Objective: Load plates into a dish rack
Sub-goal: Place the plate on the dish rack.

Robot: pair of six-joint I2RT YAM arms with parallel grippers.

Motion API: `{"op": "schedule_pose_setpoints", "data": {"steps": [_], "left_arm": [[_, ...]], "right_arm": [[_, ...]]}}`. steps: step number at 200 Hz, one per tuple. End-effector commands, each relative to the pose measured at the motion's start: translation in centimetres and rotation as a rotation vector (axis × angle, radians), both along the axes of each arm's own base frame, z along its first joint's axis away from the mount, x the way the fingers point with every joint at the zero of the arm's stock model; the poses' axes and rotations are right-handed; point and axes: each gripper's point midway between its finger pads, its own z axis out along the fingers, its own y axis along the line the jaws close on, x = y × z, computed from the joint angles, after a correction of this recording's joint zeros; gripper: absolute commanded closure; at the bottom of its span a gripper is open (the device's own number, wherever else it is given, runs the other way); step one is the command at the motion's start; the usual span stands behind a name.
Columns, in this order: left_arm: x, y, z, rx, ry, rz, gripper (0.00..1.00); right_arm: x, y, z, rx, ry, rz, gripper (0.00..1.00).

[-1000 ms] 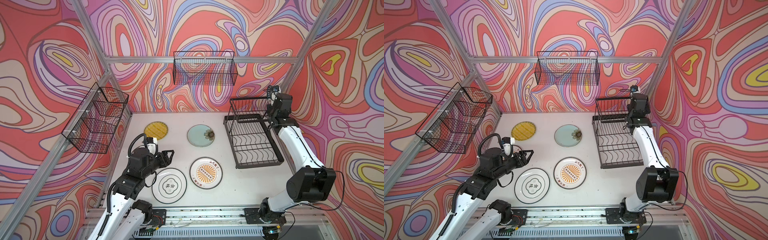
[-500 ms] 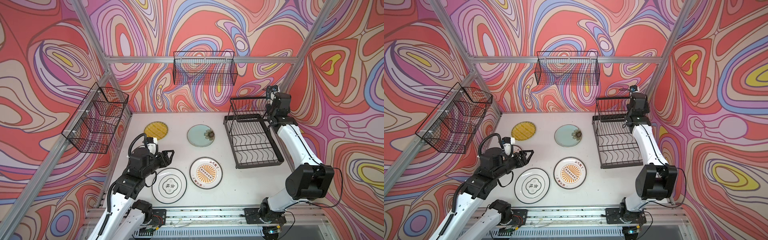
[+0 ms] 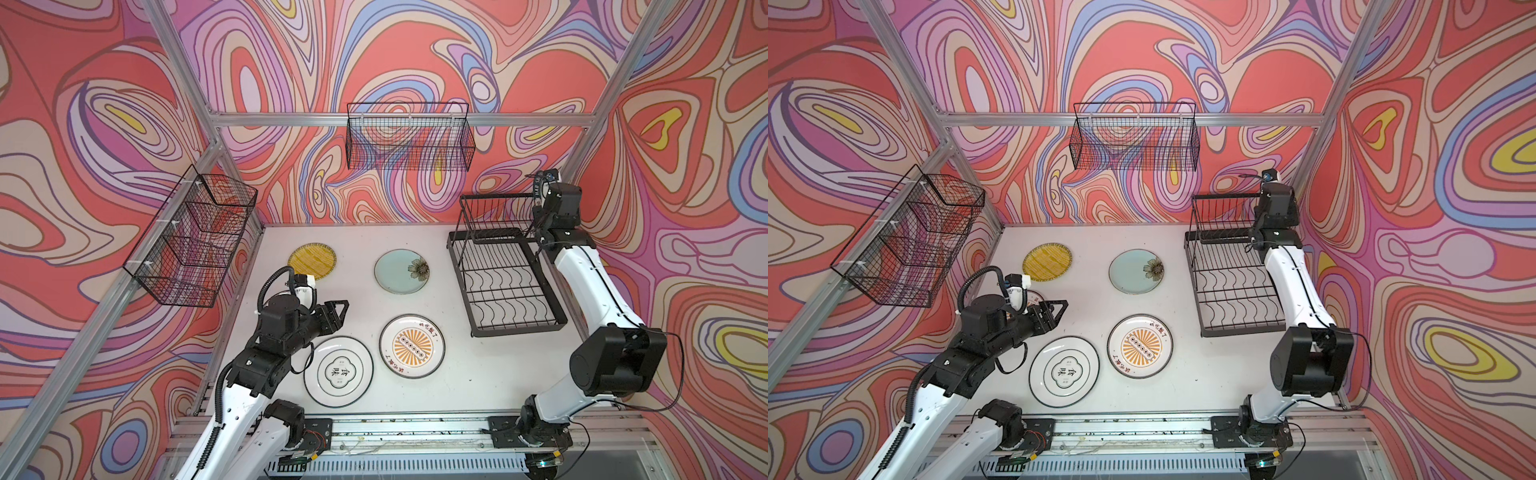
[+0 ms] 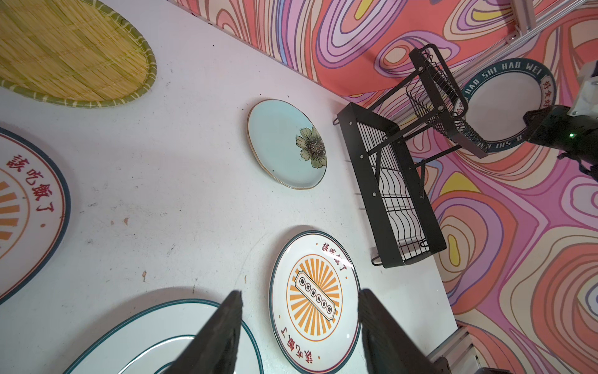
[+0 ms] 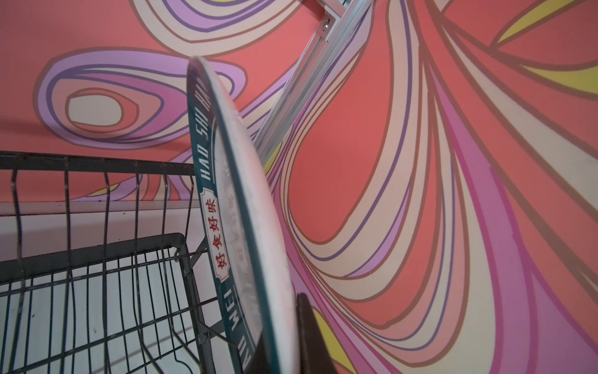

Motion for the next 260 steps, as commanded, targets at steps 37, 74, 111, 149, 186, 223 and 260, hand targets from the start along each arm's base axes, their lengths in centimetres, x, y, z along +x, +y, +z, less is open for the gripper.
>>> {"op": "schedule_pose_setpoints", "data": {"steps": [37, 74, 111, 149, 186, 223, 260], "left_arm": [[-0.1, -0.2, 0.5, -0.009, -0.014, -0.007, 0.4], [-0.2, -0.2, 0.7, -0.009, -0.016, -0.007, 0.4], [-0.2, -0.1, 0.7, -0.009, -0.017, -0.006, 0.4], [-0.2, -0.1, 0.8, -0.011, -0.017, -0.004, 0.4], [-0.1, -0.2, 0.9, -0.012, -0.016, -0.009, 0.4], [-0.1, -0.3, 1.2, -0.014, -0.02, -0.012, 0.4], [-0.1, -0.3, 1.3, -0.01, -0.019, -0.012, 0.4]], "right_arm": [[0.4, 0.0, -4.9, 0.057, 0.117, -0.034, 1.0], [0.4, 0.0, -5.0, 0.063, 0.117, -0.04, 0.94], [0.4, -0.1, -4.9, 0.068, 0.113, -0.049, 0.83], [0.2, -0.3, -4.7, 0.077, 0.102, -0.058, 0.71], [-0.1, -0.7, -3.7, 0.115, 0.065, -0.065, 0.62], [-0.6, -1.2, -2.7, 0.148, 0.034, -0.083, 0.54], [-1.0, -1.9, -2.1, 0.179, 0.014, -0.106, 0.48]]}}
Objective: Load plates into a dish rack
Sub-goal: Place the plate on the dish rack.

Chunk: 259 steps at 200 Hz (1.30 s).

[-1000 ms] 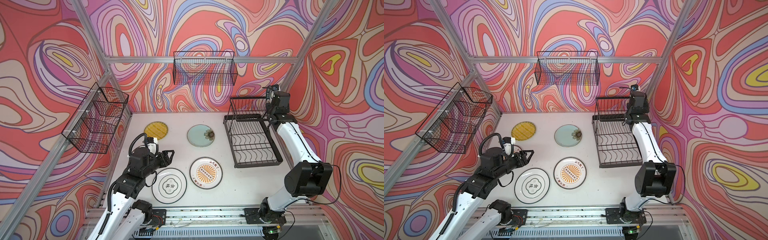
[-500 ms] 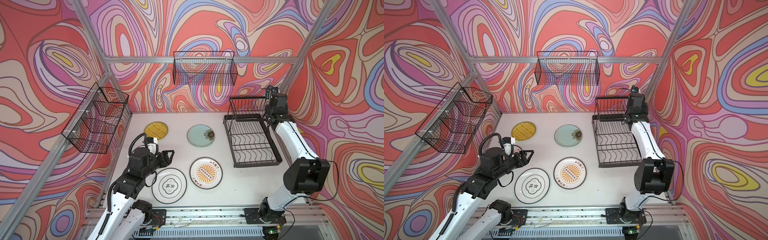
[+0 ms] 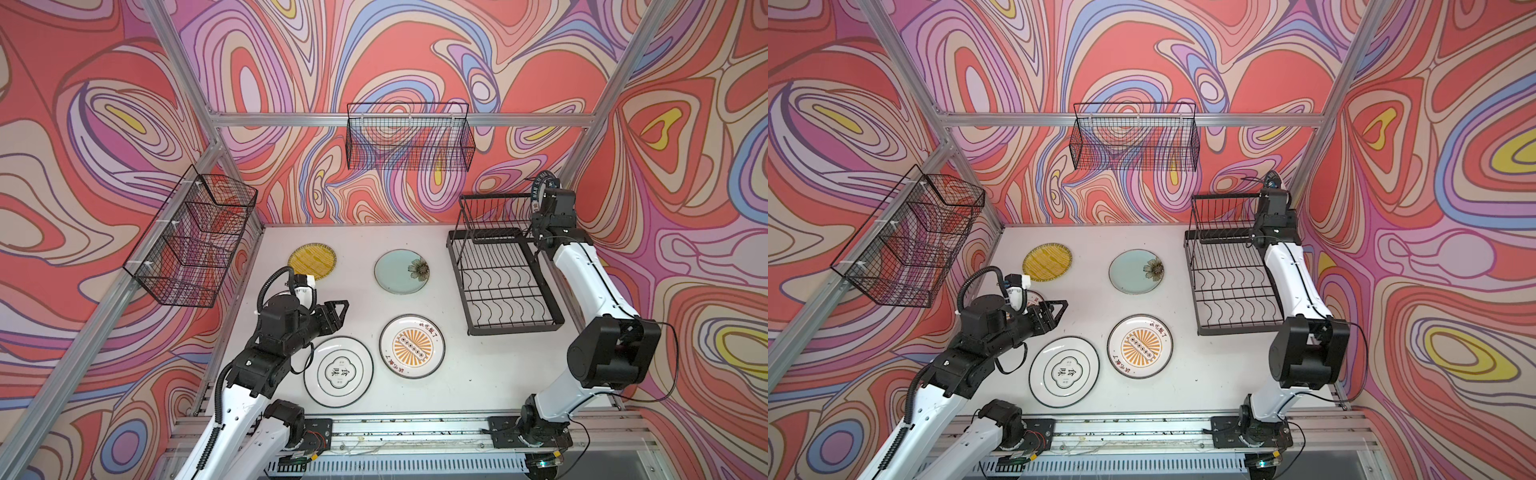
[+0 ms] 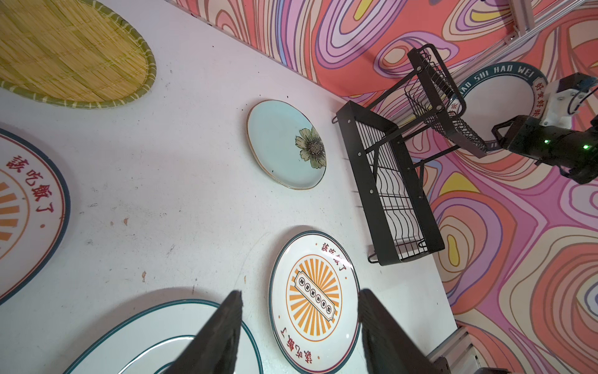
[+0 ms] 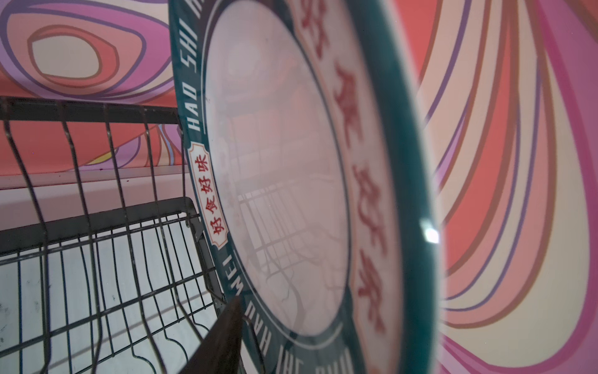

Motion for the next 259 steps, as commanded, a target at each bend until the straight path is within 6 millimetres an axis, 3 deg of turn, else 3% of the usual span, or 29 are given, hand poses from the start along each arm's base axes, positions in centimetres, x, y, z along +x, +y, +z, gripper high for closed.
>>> {"op": "schedule_pose_setpoints", "data": {"steps": [1, 110, 201, 259], "left_arm": [[-0.1, -0.2, 1.2, -0.009, -0.017, -0.012, 0.4], [0.0, -0.1, 1.1, 0.007, -0.02, -0.007, 0.4], [0.1, -0.2, 0.7, 0.017, -0.008, -0.012, 0.4], [0.2, -0.2, 0.7, 0.016, -0.006, -0.01, 0.4]], "right_arm": [[-0.4, -0.4, 2.0, 0.035, -0.059, -0.022, 0.48], [-1.6, -1.9, 4.4, 0.127, -0.172, -0.135, 0.37], [-2.4, -4.1, 3.8, 0.177, -0.204, -0.248, 0.36], [-2.1, -3.6, 3.8, 0.203, -0.218, -0.213, 0.36]]}}
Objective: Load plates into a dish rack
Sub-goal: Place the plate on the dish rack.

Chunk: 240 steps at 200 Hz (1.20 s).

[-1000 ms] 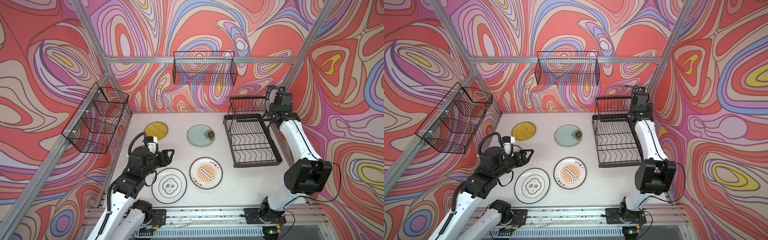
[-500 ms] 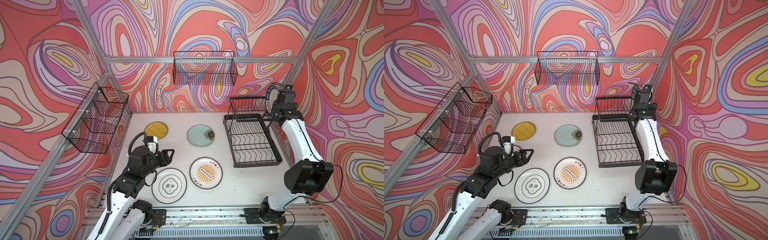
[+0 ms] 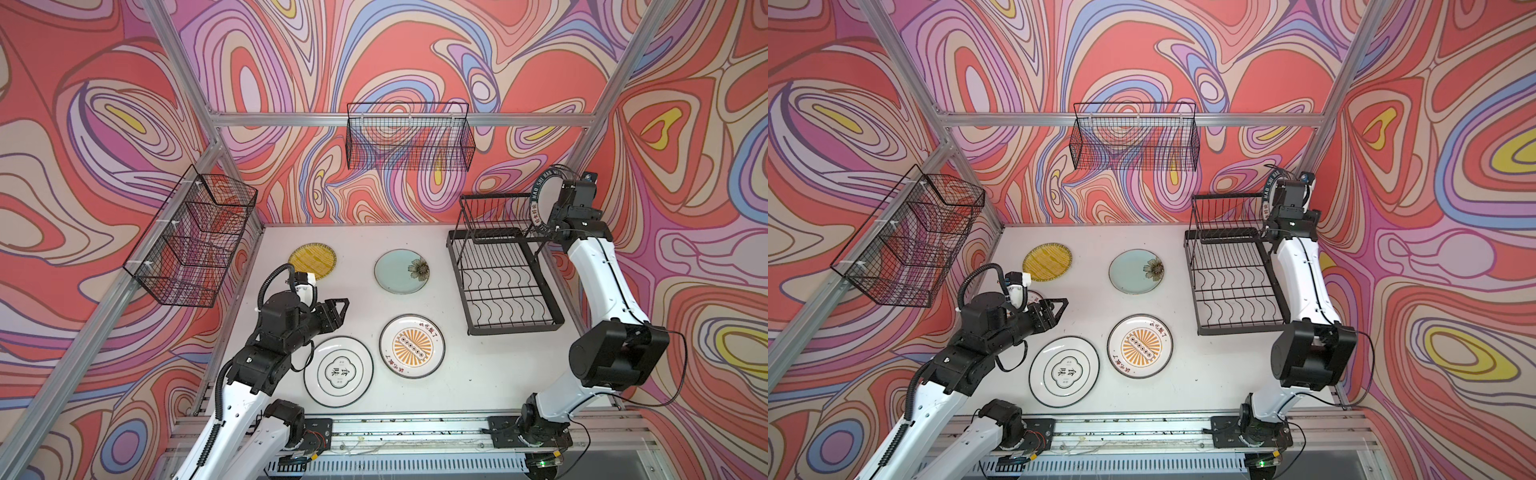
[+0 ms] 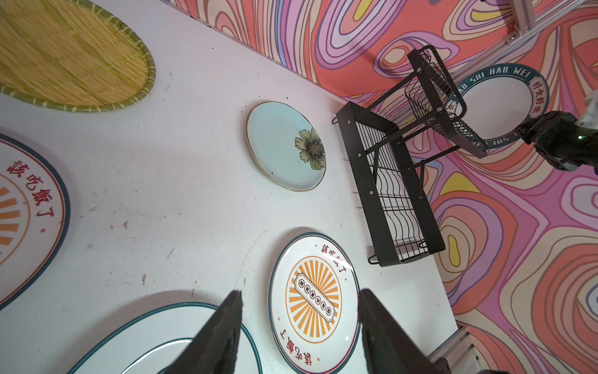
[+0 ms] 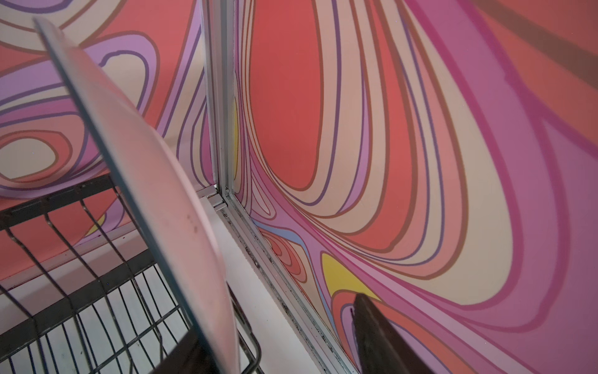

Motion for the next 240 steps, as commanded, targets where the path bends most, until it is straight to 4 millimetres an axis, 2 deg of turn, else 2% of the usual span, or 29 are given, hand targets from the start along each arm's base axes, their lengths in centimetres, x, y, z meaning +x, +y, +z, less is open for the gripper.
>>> {"op": "schedule_pose_setpoints", "data": {"steps": [1, 37, 87, 133, 164, 181, 209, 240], "left_arm": [[-0.1, -0.1, 0.3, 0.008, -0.005, -0.008, 0.4], [-0.1, -0.1, 0.2, 0.008, 0.0, -0.004, 0.4], [0.2, 0.1, 0.2, 0.016, -0.002, 0.011, 0.38], [0.6, 0.1, 0.4, 0.023, 0.013, 0.015, 0.38], [1.1, 0.4, 0.8, 0.056, 0.019, 0.027, 0.37], [1.5, 0.2, 1.1, 0.056, 0.021, 0.022, 0.37], [2.2, -0.4, 1.2, 0.042, 0.029, 0.008, 0.36], [2.8, -0.9, -0.1, 0.046, 0.085, -0.002, 0.36]], "right_arm": [[-0.2, -0.4, 1.1, 0.011, -0.044, -0.009, 0.36], [-0.1, 0.5, 1.6, 0.03, -0.063, 0.044, 0.36], [-1.0, 1.7, 3.5, 0.069, -0.107, 0.101, 0.33], [-2.7, 3.3, 4.9, 0.125, -0.127, 0.162, 0.33], [-4.5, 5.7, 5.4, 0.208, -0.147, 0.264, 0.33], [-5.5, 7.8, 4.9, 0.284, -0.154, 0.349, 0.34], [-6.9, 11.2, 3.0, 0.395, -0.139, 0.477, 0.35], [-8.3, 14.4, 0.6, 0.468, -0.104, 0.577, 0.35]]}}
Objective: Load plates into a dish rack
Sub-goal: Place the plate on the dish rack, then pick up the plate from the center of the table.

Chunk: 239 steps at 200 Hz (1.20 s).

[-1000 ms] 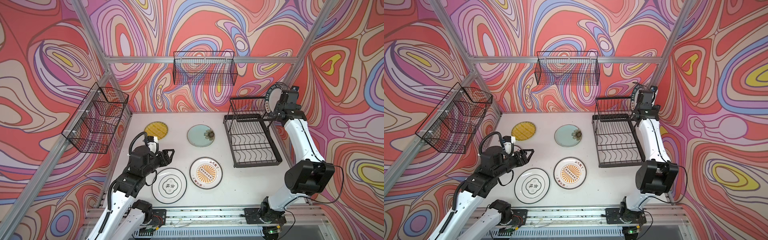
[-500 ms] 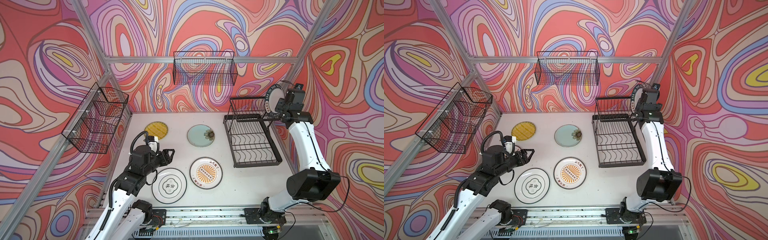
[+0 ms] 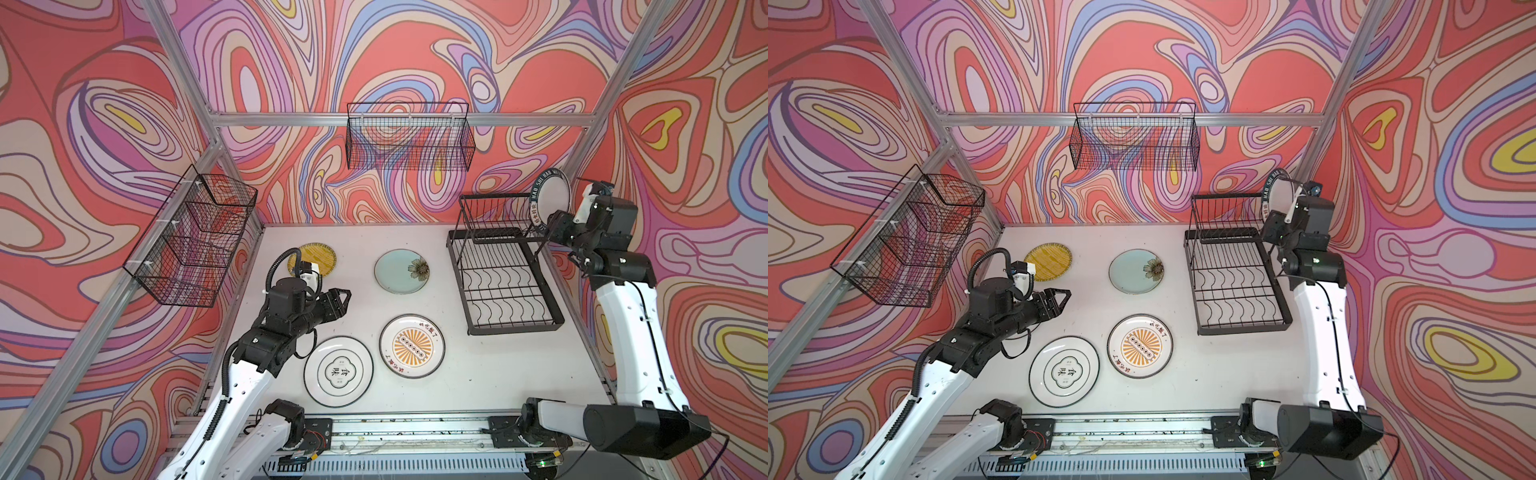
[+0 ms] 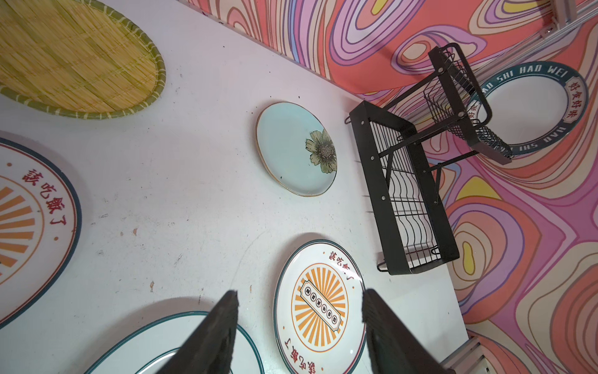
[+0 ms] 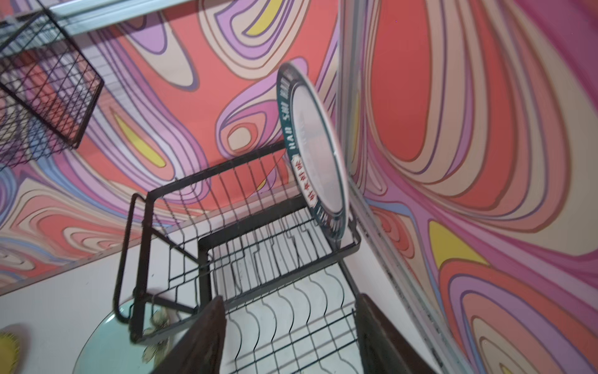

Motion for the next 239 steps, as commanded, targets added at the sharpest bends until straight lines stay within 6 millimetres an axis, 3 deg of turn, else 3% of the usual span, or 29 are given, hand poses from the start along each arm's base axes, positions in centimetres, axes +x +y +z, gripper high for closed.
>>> {"op": "schedule_pose_setpoints", "data": {"steps": [1, 43, 89, 130, 167, 200, 239], "left_arm": [[0.4, -0.6, 0.1, -0.002, 0.017, -0.019, 0.36], [0.9, -1.6, -2.6, -0.056, 0.108, -0.021, 0.38], [-0.1, -2.0, -6.0, -0.079, 0.221, -0.021, 0.39], [-0.7, -2.2, -8.2, -0.081, 0.273, -0.003, 0.4], [-1.1, -3.7, -8.5, -0.065, 0.292, -0.049, 0.41], [-1.8, -4.1, -9.3, -0.045, 0.326, -0.056, 0.42], [-2.7, -4.1, -10.3, -0.041, 0.349, -0.062, 0.42]], "right_arm": [[-0.7, 3.7, -3.0, 0.099, 0.057, 0.14, 0.35], [-2.5, 8.0, -8.6, 0.193, 0.133, 0.25, 0.36], [-3.5, 15.0, -15.8, 0.277, 0.263, 0.407, 0.39], [-3.7, 21.5, -18.7, 0.386, 0.272, 0.541, 0.4], [-4.0, 27.1, -19.9, 0.372, 0.291, 0.673, 0.41], [-4.7, 29.7, -22.7, 0.317, 0.374, 0.694, 0.44], [-5.9, 30.6, -25.6, 0.302, 0.444, 0.695, 0.44]]}}
